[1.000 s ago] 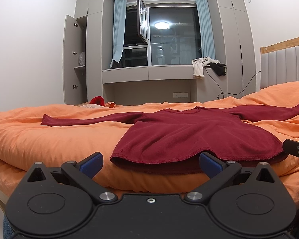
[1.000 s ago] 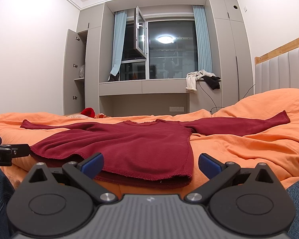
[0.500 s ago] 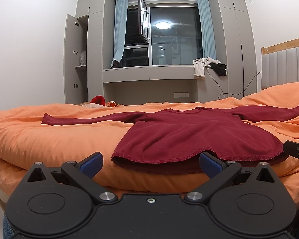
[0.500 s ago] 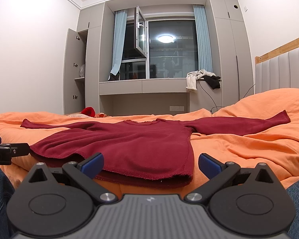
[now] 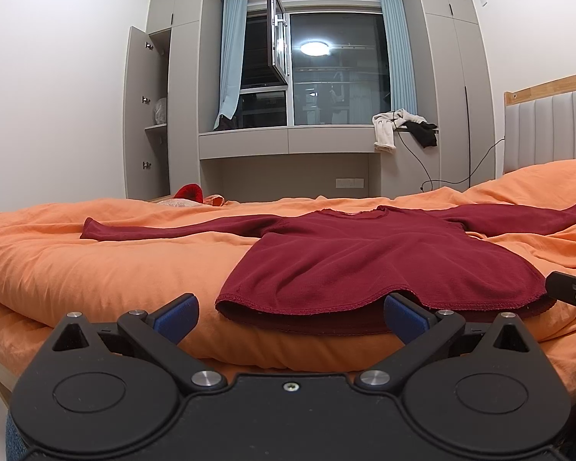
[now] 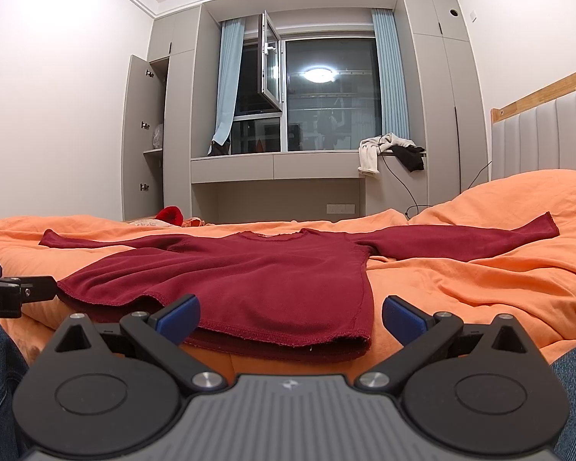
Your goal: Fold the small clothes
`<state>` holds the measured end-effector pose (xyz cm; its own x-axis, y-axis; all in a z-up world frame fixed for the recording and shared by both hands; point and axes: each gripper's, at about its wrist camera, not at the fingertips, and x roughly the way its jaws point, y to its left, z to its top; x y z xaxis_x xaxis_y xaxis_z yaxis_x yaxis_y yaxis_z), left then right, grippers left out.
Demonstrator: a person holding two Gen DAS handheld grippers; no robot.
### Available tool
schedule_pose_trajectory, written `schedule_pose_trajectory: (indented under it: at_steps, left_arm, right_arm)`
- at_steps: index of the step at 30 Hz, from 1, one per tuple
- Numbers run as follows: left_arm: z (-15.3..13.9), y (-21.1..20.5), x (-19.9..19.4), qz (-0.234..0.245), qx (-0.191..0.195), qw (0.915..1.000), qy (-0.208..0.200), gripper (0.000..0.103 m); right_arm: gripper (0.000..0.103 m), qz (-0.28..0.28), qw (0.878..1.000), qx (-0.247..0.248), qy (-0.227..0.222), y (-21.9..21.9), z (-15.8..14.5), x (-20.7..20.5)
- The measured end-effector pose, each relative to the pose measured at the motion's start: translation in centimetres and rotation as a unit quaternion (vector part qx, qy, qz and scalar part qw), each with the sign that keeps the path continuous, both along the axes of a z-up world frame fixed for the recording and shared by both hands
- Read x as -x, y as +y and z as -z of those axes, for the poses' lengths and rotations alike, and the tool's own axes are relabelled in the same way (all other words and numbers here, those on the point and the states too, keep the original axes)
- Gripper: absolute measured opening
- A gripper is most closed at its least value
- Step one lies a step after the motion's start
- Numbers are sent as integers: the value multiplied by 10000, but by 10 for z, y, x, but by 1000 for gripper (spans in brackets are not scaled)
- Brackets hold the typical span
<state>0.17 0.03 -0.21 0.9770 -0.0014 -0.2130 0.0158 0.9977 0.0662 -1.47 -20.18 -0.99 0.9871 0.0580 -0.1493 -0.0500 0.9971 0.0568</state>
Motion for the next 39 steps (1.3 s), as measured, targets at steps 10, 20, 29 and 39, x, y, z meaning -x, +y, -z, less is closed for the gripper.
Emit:
schedule_pose_trajectory:
  at_steps: [10, 20, 29, 39]
  left_arm:
    - [1, 0, -1, -29, 3, 10000, 24, 102]
    - [-2, -1, -17, 20, 111, 9991, 412, 102]
    - [-23, -6, -61, -1, 208, 9961, 852, 102]
    - [-51, -29, -142, -40, 494, 9929, 1082, 102]
  right_arm:
    - [103, 5, 10000, 3, 27, 2, -4, 3]
    - [103, -57, 9988, -80, 475, 1, -14, -6]
    - [103, -395, 9861, -597, 1497, -23, -36, -54]
    - [103, -36, 9860, -420, 1616, -59, -53, -112]
